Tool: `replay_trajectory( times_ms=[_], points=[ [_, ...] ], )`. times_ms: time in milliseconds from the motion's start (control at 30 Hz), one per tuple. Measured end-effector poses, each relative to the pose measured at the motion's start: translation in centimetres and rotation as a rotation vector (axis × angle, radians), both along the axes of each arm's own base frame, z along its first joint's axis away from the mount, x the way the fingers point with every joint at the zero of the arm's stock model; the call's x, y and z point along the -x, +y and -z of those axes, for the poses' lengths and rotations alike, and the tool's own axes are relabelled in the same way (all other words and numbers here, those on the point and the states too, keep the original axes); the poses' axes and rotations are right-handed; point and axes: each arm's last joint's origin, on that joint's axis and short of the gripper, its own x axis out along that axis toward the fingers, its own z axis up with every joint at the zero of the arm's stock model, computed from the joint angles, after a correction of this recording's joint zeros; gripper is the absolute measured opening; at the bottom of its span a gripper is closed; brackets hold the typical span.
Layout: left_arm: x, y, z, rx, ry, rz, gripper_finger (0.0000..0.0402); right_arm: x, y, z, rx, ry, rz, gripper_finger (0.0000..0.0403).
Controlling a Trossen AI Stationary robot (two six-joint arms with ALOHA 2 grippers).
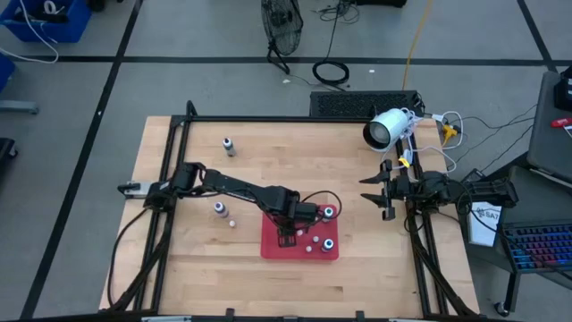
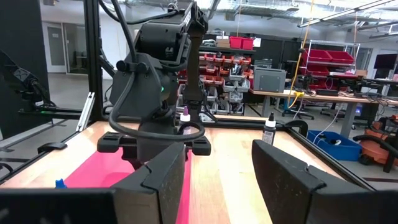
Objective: Pick & Place food coloring
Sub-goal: Put the large violet food coloring bottle into the red bin
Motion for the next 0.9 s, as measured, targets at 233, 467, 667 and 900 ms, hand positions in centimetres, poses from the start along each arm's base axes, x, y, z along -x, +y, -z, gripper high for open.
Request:
replay_trajectory(
  times_ms=[233,467,667,900],
  points=[
    [1.0,0.1,-1.9,-0.01,0.017,-0.047,0.0218,0.0,0.0,0.0,0.0,0.0,0.0,0.0176],
    [2.3,-0.5,-4.3,-0.029,0.014,-0.086,0.0213,0.0,0.0,0.0,0.0,0.005,0.0,0.0176],
    [5.1,-2.4,-5.7,-0.089,0.164,-0.225,0.0195,-0.1,0.0,0.1,0.0,0.011,0.0,0.0177],
    [6.7,-5.0,-5.8,-0.178,0.212,-0.371,0.0182,-0.1,0.0,0.1,0.0,0.008,0.0,0.0178]
  ],
)
